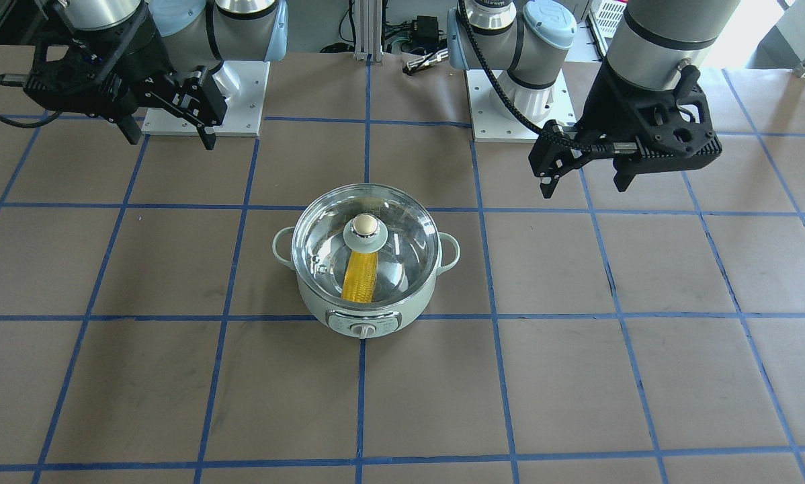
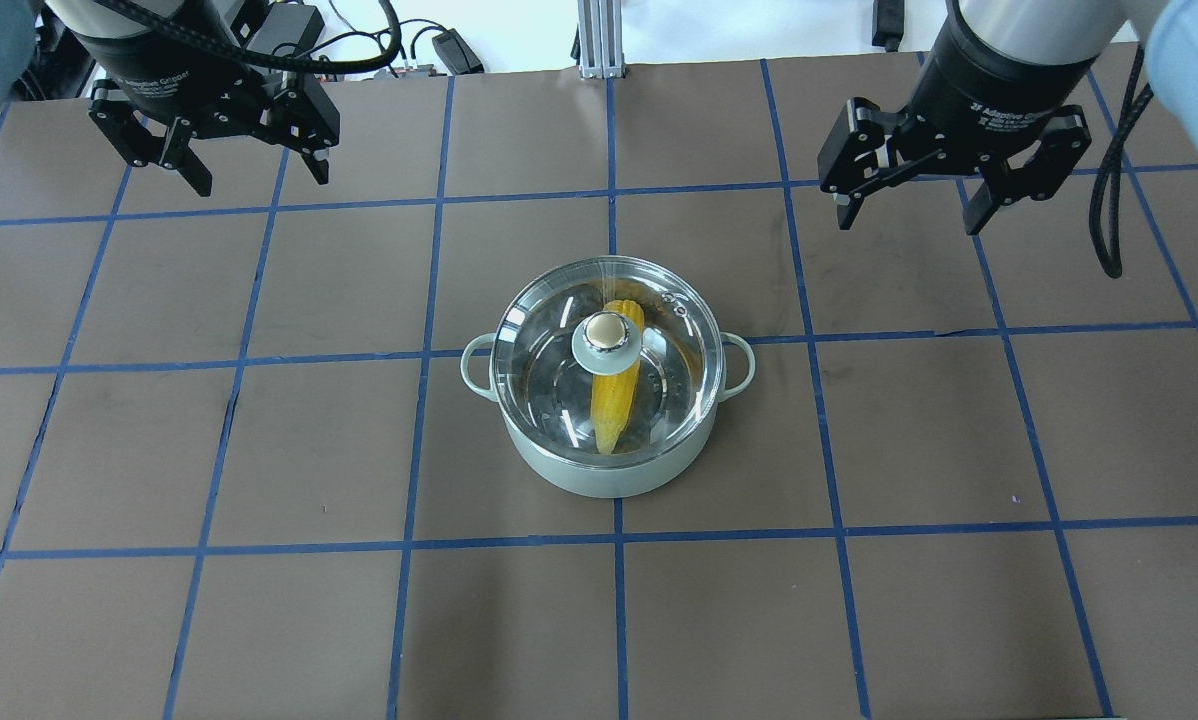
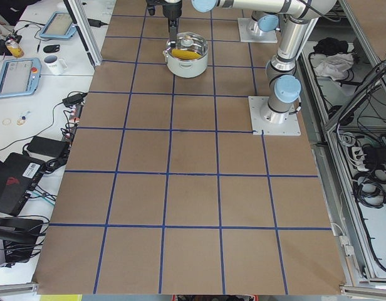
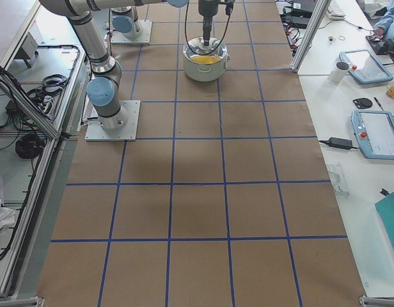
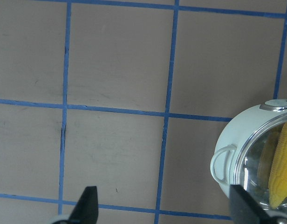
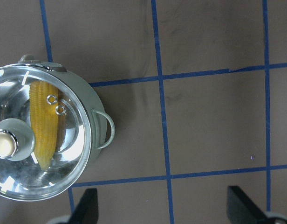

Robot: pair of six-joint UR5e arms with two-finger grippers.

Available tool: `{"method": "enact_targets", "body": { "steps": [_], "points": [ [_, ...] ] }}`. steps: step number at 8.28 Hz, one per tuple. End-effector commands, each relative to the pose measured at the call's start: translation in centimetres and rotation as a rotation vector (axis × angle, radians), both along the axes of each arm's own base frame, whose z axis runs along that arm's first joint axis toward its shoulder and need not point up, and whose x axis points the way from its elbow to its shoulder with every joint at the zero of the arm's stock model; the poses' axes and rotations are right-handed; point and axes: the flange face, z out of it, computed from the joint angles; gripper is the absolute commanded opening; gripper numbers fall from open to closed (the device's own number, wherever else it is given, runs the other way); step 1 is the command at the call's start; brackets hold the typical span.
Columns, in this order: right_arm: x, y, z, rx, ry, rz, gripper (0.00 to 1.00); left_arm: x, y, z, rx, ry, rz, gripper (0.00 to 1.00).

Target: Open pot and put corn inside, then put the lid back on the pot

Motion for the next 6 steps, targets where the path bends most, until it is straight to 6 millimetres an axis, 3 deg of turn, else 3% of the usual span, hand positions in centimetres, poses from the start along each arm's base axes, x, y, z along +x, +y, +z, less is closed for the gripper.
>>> {"method": "enact_targets", "body": {
  "steps": [1,6],
  "points": [
    [-0.05,1.37,-0.61,0.020,0.004,0.016,1.00,0.00,-0.01,-0.04,0.001,0.000,-0.001,1.00],
    [-0.56,1.32,-0.68,0.021,0.040,0.026,1.00,0.00,-0.28,-0.17,-0.006,0.000,-0.001,1.00]
  ]
}}
